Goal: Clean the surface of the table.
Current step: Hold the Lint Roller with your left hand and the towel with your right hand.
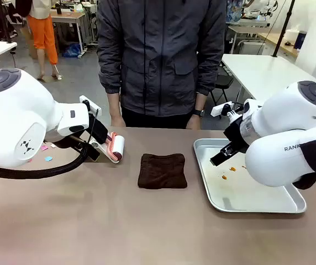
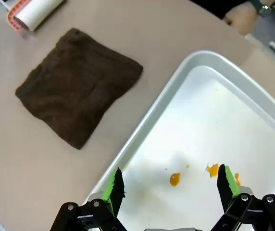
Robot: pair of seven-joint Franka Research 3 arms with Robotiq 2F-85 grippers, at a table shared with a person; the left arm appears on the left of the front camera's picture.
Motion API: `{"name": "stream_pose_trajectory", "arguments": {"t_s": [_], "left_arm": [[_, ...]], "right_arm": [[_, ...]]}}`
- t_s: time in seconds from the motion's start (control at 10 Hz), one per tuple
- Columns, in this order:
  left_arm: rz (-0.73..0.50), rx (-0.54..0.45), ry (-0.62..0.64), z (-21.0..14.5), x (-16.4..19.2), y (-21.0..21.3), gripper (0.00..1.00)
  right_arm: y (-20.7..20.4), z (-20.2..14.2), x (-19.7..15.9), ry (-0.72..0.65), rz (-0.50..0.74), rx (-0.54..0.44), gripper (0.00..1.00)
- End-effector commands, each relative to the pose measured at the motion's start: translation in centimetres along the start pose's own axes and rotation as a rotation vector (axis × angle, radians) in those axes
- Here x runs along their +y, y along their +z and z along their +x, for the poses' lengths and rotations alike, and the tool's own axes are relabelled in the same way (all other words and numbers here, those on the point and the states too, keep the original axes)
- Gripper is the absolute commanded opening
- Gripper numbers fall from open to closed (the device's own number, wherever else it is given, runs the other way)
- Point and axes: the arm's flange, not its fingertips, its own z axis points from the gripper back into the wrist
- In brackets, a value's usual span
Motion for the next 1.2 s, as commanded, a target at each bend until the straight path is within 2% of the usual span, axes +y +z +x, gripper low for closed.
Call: {"name": "stream_pose_trajectory", "arguments": {"t_s": [0.0,1.1], "left_arm": [[0.0,0.0,0.0,0.0,0.0,0.01,1.0],[0.0,0.0,0.0,0.0,0.0,0.01,1.0]], "right_arm": [[0.0,0.0,0.0,0.0,0.0,0.0,1.0],[0.0,0.0,0.0,0.0,0.0,0.0,1.0]]}}
